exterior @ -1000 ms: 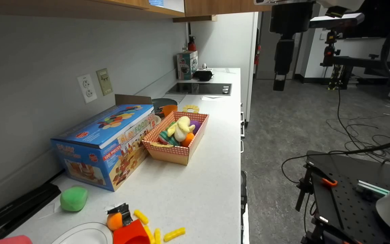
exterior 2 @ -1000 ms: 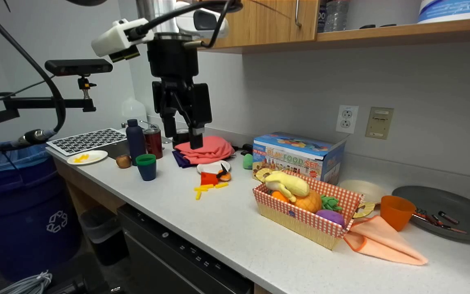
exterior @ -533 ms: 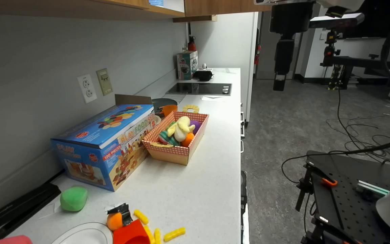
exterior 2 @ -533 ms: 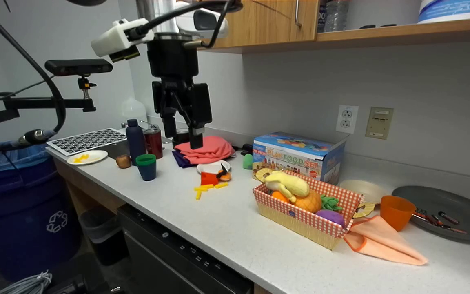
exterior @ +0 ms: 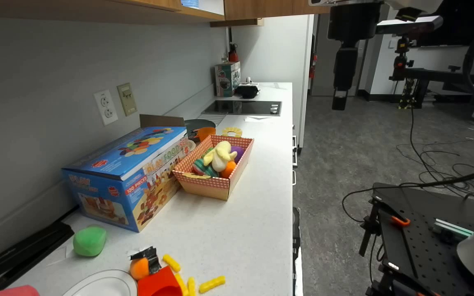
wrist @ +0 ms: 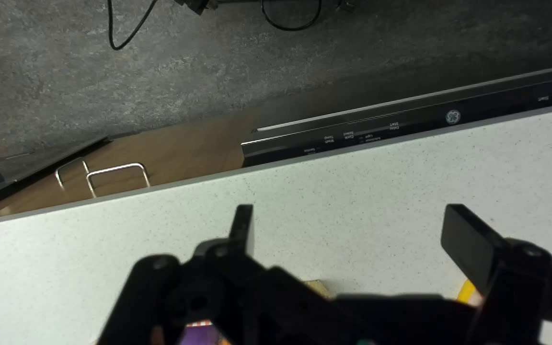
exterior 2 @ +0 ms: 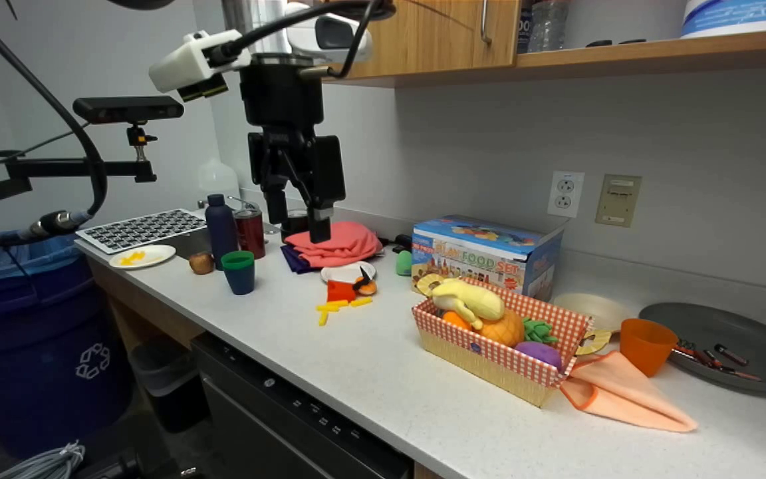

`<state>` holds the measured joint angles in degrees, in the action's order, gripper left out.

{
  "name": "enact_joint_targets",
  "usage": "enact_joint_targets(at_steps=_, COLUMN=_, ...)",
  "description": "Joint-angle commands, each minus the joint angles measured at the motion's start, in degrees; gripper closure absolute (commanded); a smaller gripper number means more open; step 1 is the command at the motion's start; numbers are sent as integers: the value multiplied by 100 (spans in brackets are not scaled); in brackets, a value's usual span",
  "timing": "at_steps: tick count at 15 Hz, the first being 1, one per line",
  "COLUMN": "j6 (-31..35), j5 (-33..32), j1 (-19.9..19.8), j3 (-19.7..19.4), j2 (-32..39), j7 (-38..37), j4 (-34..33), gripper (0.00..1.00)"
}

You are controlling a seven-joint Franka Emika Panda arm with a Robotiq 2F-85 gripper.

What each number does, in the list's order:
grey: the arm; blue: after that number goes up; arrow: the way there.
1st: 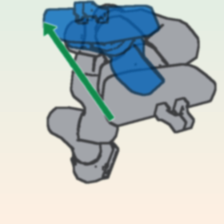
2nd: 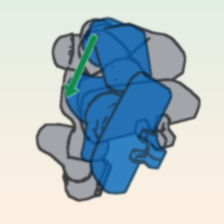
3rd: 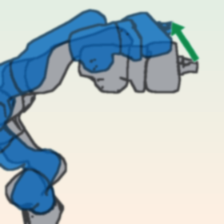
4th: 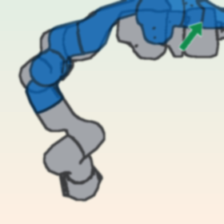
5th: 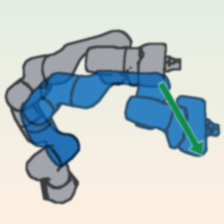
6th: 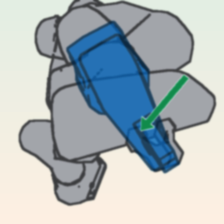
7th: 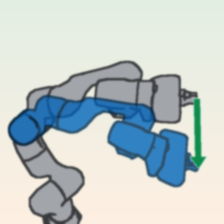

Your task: Close the right door of the top cabinet.

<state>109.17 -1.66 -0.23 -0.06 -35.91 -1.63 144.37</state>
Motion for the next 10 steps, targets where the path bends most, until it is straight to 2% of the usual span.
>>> enact_joint_targets(at_steps=1, j6=-14, j5=9, j1=-14, j3=13, j2=2, j7=6, j4=-12, gripper=0)
enact_joint_targets(at_steps=9, j6=-14, j5=9, j1=-14, j3=13, j2=2, j7=6, j4=-12, gripper=0)
enact_joint_targets(at_steps=10, j6=-168, j5=-43, j1=-38, j3=28, j2=-31, j7=-6, j4=-79, gripper=0)
